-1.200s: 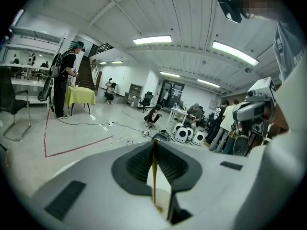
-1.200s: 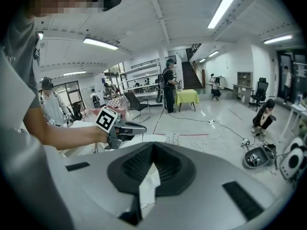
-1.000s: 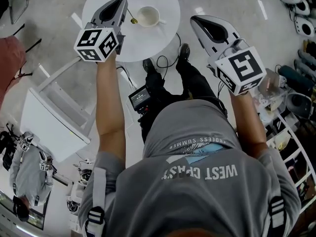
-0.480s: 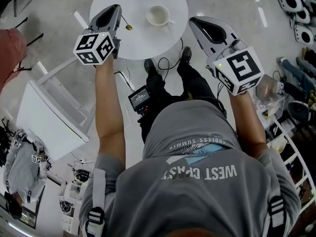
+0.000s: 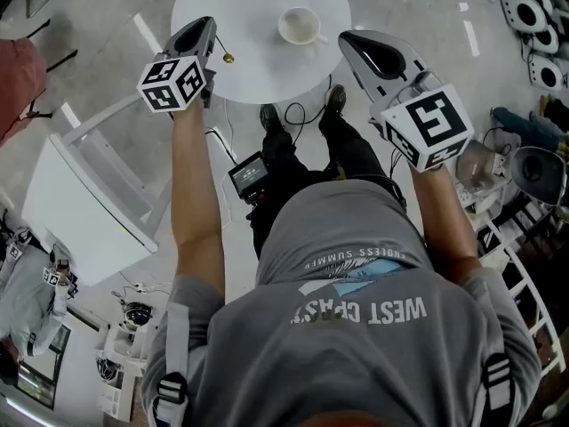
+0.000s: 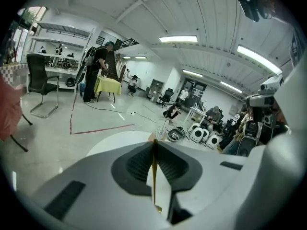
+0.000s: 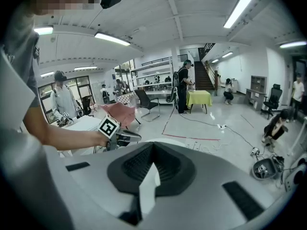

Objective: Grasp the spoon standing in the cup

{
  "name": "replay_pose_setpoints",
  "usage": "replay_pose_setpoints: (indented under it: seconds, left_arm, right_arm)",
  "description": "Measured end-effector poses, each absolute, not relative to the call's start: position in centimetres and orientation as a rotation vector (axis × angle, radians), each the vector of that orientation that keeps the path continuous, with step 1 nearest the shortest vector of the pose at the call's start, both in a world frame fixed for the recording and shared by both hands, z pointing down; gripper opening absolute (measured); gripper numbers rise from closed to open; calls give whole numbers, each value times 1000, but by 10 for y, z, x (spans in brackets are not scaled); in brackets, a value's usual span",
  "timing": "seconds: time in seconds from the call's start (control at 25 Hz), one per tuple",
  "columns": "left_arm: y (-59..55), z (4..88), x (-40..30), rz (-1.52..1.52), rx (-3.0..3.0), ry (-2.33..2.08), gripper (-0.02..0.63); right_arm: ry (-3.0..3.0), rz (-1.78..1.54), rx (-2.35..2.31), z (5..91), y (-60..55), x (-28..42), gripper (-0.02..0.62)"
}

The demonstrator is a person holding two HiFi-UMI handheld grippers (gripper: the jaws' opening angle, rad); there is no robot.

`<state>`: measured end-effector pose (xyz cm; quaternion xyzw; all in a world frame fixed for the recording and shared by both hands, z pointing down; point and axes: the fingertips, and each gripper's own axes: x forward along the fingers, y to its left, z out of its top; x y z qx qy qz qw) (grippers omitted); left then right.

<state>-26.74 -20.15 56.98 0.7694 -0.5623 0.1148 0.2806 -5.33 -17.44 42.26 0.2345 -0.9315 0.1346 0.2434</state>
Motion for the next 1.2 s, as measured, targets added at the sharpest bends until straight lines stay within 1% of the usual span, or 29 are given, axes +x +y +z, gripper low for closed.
replay_pose_setpoints:
  seconds: [0.56, 0.96, 1.2]
  left_arm:
    - [-183, 635, -296, 319, 1895, -1504, 28]
    - [-188, 656, -306, 307, 1839, -1517, 31]
    - [-192, 656, -307, 295, 1853, -1519, 78]
  right_arm:
    - [-2531, 337, 604, 422, -166, -69, 2]
    - [-2524, 311, 603, 412, -164, -70, 2]
    - [-2532, 289, 609, 406, -164, -73, 2]
